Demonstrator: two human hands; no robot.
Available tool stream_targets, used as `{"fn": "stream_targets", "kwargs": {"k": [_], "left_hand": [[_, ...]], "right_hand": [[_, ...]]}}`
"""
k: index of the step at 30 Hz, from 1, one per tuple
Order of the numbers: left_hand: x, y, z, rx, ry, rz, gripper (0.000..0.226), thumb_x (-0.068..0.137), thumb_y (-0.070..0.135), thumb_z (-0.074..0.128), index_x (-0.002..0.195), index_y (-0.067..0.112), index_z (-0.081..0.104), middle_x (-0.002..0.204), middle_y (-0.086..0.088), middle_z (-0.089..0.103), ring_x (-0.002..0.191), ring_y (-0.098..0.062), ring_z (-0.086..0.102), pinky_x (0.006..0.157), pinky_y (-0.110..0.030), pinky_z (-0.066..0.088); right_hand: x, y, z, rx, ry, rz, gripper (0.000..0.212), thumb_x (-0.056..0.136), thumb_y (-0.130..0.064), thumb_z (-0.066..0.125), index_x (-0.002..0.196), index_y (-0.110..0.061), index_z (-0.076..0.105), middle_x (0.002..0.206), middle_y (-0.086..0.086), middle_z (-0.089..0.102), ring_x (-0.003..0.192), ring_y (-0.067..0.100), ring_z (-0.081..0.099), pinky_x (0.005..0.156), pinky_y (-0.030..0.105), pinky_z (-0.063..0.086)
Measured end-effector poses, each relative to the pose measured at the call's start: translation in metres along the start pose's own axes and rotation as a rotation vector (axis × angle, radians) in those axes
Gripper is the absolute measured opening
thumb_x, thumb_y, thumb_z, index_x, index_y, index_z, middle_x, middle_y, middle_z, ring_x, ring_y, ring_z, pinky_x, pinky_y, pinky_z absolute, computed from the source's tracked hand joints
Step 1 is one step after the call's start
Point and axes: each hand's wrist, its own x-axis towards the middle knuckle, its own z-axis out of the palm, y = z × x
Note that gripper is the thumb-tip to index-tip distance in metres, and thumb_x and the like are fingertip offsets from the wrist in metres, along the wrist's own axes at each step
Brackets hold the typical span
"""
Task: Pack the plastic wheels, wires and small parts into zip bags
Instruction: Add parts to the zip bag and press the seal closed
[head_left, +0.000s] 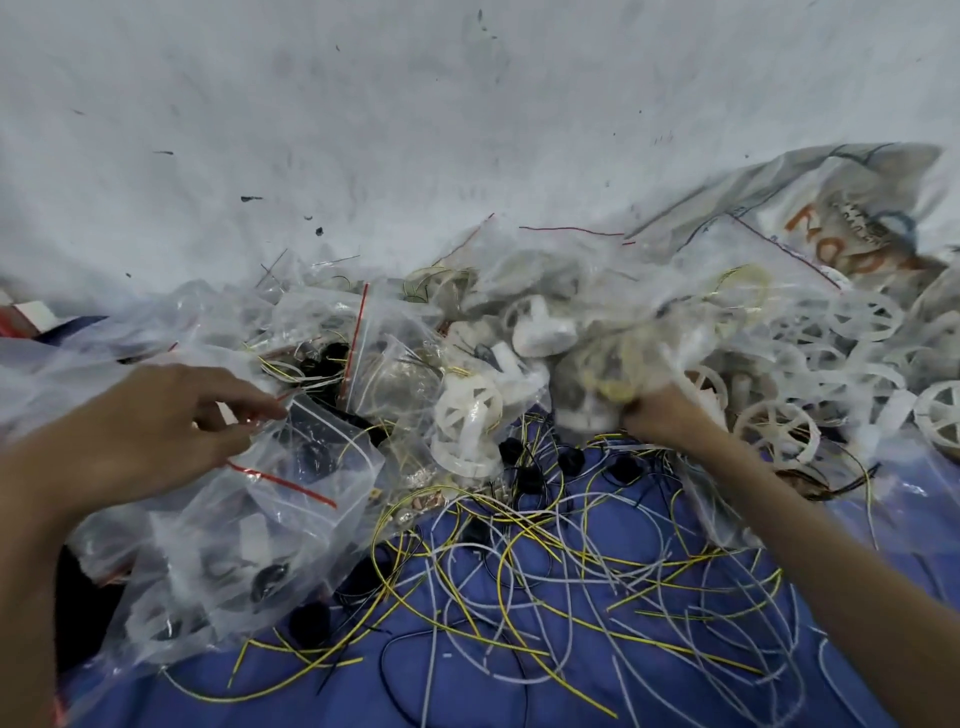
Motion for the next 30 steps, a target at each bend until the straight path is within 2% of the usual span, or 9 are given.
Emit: {"fn": "stream_targets", "kwargs": {"k": [3, 6, 9, 13, 17, 20, 22, 26, 30], "left_hand": [[0.001, 0.002, 0.001, 0.005, -0.008, -0.014, 0.07, 0.074, -0.002, 0.067, 0.079, 0.067, 0.059, 0.074, 0.005, 0.07, 0.052, 0.003, 0.059, 0.072, -0.038, 0.052], [0.0, 0.001, -0.001, -0.003, -0.022, -0.018, 0.066, 0.074, 0.0, 0.067, 0.077, 0.066, 0.061, 0.073, 0.009, 0.07, 0.052, 0.002, 0.061, 0.069, -0.036, 0.052], [-0.002, -0.001, -0.004, -0.013, -0.018, -0.024, 0.06, 0.074, 0.003, 0.067, 0.078, 0.063, 0.063, 0.072, 0.009, 0.07, 0.052, -0.001, 0.062, 0.072, -0.041, 0.054], [0.0, -0.001, -0.004, 0.004, -0.018, -0.009, 0.067, 0.074, -0.001, 0.066, 0.077, 0.065, 0.062, 0.074, 0.019, 0.068, 0.051, 0.002, 0.06, 0.071, -0.039, 0.053], [0.001, 0.004, -0.002, 0.027, -0.015, 0.003, 0.07, 0.073, -0.002, 0.066, 0.076, 0.067, 0.06, 0.071, 0.019, 0.069, 0.051, 0.005, 0.06, 0.067, -0.034, 0.05], [-0.002, 0.007, -0.002, 0.029, 0.001, 0.015, 0.068, 0.073, 0.001, 0.066, 0.075, 0.069, 0.059, 0.073, 0.01, 0.07, 0.052, 0.004, 0.059, 0.069, -0.038, 0.052], [-0.003, 0.007, -0.003, 0.021, 0.003, 0.008, 0.069, 0.073, 0.0, 0.066, 0.075, 0.069, 0.058, 0.076, 0.008, 0.071, 0.052, 0.004, 0.059, 0.072, -0.039, 0.053], [-0.003, 0.006, -0.003, 0.027, 0.003, 0.006, 0.071, 0.073, -0.001, 0.067, 0.077, 0.069, 0.058, 0.076, 0.01, 0.07, 0.052, 0.006, 0.059, 0.07, -0.037, 0.051], [-0.002, 0.005, -0.003, 0.012, 0.013, 0.0, 0.068, 0.073, -0.001, 0.066, 0.076, 0.067, 0.06, 0.074, 0.012, 0.07, 0.051, 0.004, 0.059, 0.069, -0.037, 0.052]], "right_hand": [[-0.025, -0.003, 0.006, -0.252, -0.404, 0.109, 0.02, 0.095, -0.018, 0.043, 0.092, -0.005, 0.057, 0.104, 0.013, 0.059, 0.09, 0.021, 0.049, 0.08, 0.03, 0.037], [-0.033, -0.012, 0.015, -0.308, -0.222, 0.016, 0.02, 0.09, -0.011, 0.043, 0.07, -0.012, 0.046, 0.08, 0.007, 0.054, 0.073, 0.02, 0.047, 0.062, 0.021, 0.032], [-0.052, -0.024, 0.026, -0.376, -0.155, -0.022, 0.022, 0.093, -0.012, 0.042, 0.104, -0.004, 0.059, 0.106, 0.014, 0.061, 0.098, 0.026, 0.057, 0.068, 0.021, 0.029], [-0.086, -0.057, 0.036, -0.348, -0.104, -0.367, 0.02, 0.093, -0.01, 0.042, 0.1, -0.004, 0.059, 0.111, 0.019, 0.059, 0.103, 0.029, 0.053, 0.082, 0.03, 0.033], [-0.097, -0.073, 0.01, -0.118, -0.315, -0.615, 0.036, 0.099, -0.02, 0.042, 0.086, 0.008, 0.059, 0.082, 0.019, 0.056, 0.079, 0.026, 0.053, 0.077, 0.029, 0.035], [-0.067, -0.062, -0.035, -0.066, -0.202, -0.532, 0.039, 0.096, -0.032, 0.047, 0.089, 0.0, 0.068, 0.074, 0.009, 0.063, 0.071, 0.021, 0.058, 0.068, 0.024, 0.04], [-0.039, -0.047, -0.053, -0.141, -0.083, -0.398, 0.038, 0.093, -0.039, 0.05, 0.12, -0.014, 0.062, 0.118, 0.006, 0.063, 0.109, 0.021, 0.056, 0.088, 0.023, 0.036], [-0.018, -0.021, -0.044, -0.356, -0.165, -0.153, 0.082, 0.089, -0.041, 0.055, 0.15, -0.018, 0.005, 0.158, 0.002, 0.005, 0.144, 0.021, 0.012, 0.113, 0.041, 0.022], [-0.036, -0.003, -0.02, -0.314, 0.219, -0.045, 0.024, 0.084, -0.032, 0.056, 0.104, -0.019, 0.061, 0.11, 0.009, 0.059, 0.101, 0.031, 0.057, 0.075, 0.035, 0.044]]}}
